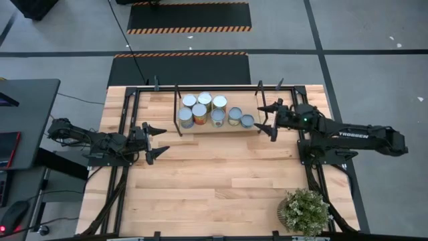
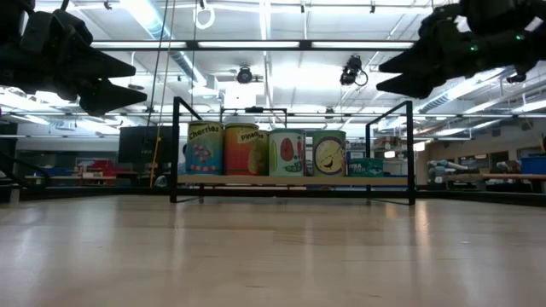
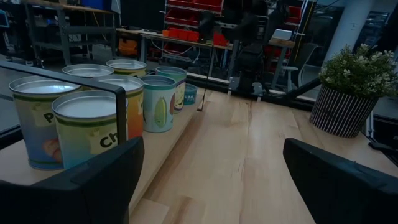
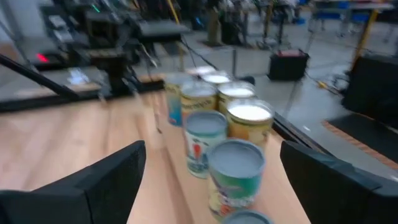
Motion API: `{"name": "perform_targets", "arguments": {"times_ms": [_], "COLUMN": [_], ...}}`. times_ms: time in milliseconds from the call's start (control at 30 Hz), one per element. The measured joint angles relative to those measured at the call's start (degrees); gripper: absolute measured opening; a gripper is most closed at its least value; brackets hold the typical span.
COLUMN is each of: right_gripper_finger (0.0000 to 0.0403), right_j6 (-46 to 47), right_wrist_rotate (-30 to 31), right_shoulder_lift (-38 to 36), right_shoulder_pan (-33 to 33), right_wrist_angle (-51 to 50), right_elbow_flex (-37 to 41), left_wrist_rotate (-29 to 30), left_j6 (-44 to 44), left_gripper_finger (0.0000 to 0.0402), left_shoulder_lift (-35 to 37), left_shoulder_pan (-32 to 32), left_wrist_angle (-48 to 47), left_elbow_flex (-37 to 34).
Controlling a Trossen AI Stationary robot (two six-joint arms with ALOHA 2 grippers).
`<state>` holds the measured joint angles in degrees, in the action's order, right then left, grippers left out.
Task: Pick and place cans onto a shelf
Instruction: Return to Home Position
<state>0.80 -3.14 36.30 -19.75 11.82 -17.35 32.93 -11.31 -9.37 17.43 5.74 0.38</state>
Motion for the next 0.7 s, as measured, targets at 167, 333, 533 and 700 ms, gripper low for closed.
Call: {"name": "perform_targets", "arguments": {"times_ms": [167,333,533,700], "right_gripper_finger": [0.0377,0.0377,0.0376,0.0376], "right_j6": [2.4,3.4,5.5,7.6], "right_wrist_rotate": [-3.0,-3.0,-3.6,-5.0], "right_shoulder_lift": [-3.4,-5.7,-8.5,-9.7], "right_shoulder_pan": [0.0,0.0,0.0,0.0], "right_wrist_angle": [6.8,7.0,7.6,17.0], "right_elbow_flex": [5.3,7.4,10.2,15.4], "left_wrist_rotate": [0.0,0.0,0.0,0.0], "left_j6": [0.0,0.0,0.0,0.0], "left_gripper_finger": [0.0392,0.0392,0.0392,0.0392], "left_shoulder_lift": [0.0,0.0,0.0,0.0], "left_shoulder_pan": [0.0,0.0,0.0,0.0], "left_wrist_angle": [0.0,0.0,0.0,0.0], "left_elbow_flex": [0.0,0.0,0.0,0.0]}}
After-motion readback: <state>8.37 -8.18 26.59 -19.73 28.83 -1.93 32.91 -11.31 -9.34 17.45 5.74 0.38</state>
